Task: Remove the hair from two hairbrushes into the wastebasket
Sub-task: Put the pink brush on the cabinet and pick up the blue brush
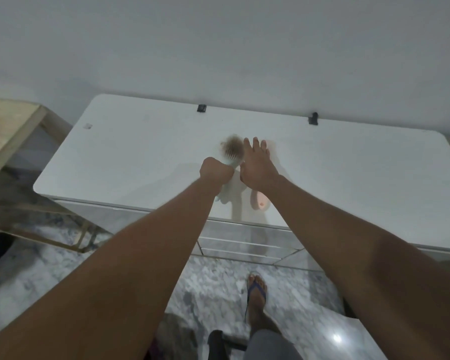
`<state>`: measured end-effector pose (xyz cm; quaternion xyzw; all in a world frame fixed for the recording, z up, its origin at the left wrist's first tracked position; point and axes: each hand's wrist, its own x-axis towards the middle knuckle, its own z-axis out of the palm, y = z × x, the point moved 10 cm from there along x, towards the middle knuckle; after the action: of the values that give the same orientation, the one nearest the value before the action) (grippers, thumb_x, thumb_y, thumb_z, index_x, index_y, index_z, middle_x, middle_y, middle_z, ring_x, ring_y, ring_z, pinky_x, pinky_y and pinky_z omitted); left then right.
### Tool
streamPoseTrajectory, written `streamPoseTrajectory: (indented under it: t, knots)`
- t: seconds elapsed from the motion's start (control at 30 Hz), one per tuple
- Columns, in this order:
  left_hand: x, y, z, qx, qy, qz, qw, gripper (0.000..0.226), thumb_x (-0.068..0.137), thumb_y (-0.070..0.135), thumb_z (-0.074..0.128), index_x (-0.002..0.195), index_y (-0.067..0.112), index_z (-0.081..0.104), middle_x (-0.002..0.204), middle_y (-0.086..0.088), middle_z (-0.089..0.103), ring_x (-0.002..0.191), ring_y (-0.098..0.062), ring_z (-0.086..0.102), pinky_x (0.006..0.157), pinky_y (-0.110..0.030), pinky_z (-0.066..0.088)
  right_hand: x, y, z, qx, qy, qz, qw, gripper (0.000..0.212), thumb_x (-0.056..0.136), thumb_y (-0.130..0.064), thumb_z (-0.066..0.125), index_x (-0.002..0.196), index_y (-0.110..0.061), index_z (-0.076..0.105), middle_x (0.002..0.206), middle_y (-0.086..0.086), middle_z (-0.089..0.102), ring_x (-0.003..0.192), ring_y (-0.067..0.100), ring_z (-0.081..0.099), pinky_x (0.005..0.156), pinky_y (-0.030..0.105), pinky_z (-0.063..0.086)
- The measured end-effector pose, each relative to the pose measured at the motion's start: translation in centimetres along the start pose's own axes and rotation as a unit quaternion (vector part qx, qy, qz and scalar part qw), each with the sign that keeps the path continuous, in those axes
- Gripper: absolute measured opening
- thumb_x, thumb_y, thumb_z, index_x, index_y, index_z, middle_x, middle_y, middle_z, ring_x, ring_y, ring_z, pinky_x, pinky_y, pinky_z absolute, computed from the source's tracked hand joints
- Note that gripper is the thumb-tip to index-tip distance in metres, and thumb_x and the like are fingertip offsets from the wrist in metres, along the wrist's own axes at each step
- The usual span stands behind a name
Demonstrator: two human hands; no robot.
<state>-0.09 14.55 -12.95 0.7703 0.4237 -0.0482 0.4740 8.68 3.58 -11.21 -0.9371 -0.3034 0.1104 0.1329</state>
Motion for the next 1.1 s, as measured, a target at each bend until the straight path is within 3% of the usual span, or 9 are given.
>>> streamPoseTrajectory:
  t: [0.07,0.13,0.23,0.33,0.5,0.63,0.77,0.93,1.1]
  knots:
    - [0.2,-0.8,-0.2,-0.052,-0.019,-0.032,0.998,0.02,0.09,0.012,0.056,0.072,0.013,0.047,0.064,0.001,0.041,0.055,-0.012,0.042,0.039,-0.014,0.034,0.2,-0.3,-0.1,-0.004,-0.003,0.001,1.0,0.074,0.092,-0.013,0.047,0.155,-0.003,0.009,0.159,0.026,0.009,0.148,0.048,0.003,0.122,0.053,0.012]
    - [1.0,-1.5,-0.4,-0.134,-0.019,-0.045,0.99,0.009,0.093,0.014,0.056,0.088,0.02,0.052,0.073,0.003,0.045,0.067,-0.014,0.05,0.045,-0.011,0.041,0.5,-0.7,-0.2,-0.012,0.003,0.0,1.0,0.073,0.092,-0.014,0.046,0.154,-0.003,0.01,0.159,0.026,0.011,0.148,0.048,0.005,0.121,0.054,0.014]
    - [0.6,-2.7,-0.9,-0.267,-0.064,-0.082,0.958,0.015,0.092,0.004,0.064,0.09,0.017,0.055,0.08,-0.006,0.057,0.067,-0.021,0.059,0.067,-0.035,0.057,1.0,-2.3,0.0,-0.02,0.003,-0.012,1.0,0.072,0.093,-0.013,0.046,0.155,-0.003,0.01,0.16,0.025,0.01,0.148,0.047,0.005,0.121,0.053,0.015]
    - [-0.5,-4.4,-3.9,-0.38,-0.082,-0.093,0.917,0.029,0.09,-0.003,0.065,0.112,0.011,0.054,0.088,-0.015,0.064,0.071,-0.027,0.067,0.069,-0.048,0.058,1.3,-5.9,0.9,-0.026,-0.001,-0.044,0.999,0.071,0.093,-0.013,0.046,0.155,-0.003,0.011,0.159,0.026,0.011,0.148,0.047,0.007,0.121,0.053,0.016]
    - [-2.5,-12.0,-12.5,-0.458,-0.018,-0.089,0.884,0.042,0.089,-0.002,0.066,0.128,0.003,0.052,0.104,-0.017,0.066,0.081,-0.03,0.068,0.074,-0.048,0.057,0.7,-15.9,3.9,-0.027,-0.026,-0.14,0.989,0.069,0.095,-0.013,0.045,0.154,-0.003,0.011,0.16,0.025,0.011,0.148,0.046,0.006,0.12,0.053,0.014]
    - [-5.4,-20.9,-19.3,-0.511,0.062,-0.105,0.851,0.046,0.088,0.001,0.068,0.131,0.002,0.049,0.113,-0.019,0.065,0.082,-0.027,0.071,0.062,-0.041,0.059,-2.3,-26.4,7.8,-0.013,-0.062,-0.232,0.971,0.065,0.099,-0.013,0.041,0.155,-0.003,0.01,0.161,0.024,0.008,0.149,0.045,0.003,0.122,0.051,0.011]
    - [-10.2,-30.6,-23.9,-0.542,0.133,-0.124,0.82,0.039,0.088,0.005,0.069,0.125,0.003,0.056,0.115,-0.016,0.067,0.088,-0.026,0.073,0.066,-0.04,0.06,-7.8,-36.1,12.6,-0.015,-0.079,-0.325,0.942,0.066,0.096,-0.013,0.044,0.154,-0.002,0.015,0.16,0.024,0.014,0.148,0.045,0.01,0.121,0.051,0.016]
    - [-17.5,-42.9,-25.3,-0.598,0.227,-0.16,0.752,0.033,0.087,0.001,0.069,0.117,0.007,0.055,0.109,-0.016,0.067,0.089,-0.03,0.072,0.068,-0.042,0.059,-16.5,-44.7,21.3,-0.001,-0.154,-0.407,0.9,0.071,0.094,-0.013,0.05,0.155,-0.008,0.014,0.162,0.019,0.012,0.15,0.043,0.007,0.123,0.052,0.015]
    - [-24.0,-55.2,-21.6,-0.633,0.295,-0.208,0.685,0.044,0.088,0.003,0.069,0.13,-0.001,0.056,0.1,-0.014,0.069,0.08,-0.026,0.073,0.058,-0.036,0.059,-26.1,-49.3,31.8,-0.036,-0.225,-0.48,0.847,0.069,0.098,-0.016,0.046,0.155,-0.007,0.009,0.163,0.02,0.006,0.151,0.041,-0.001,0.124,0.049,0.009]
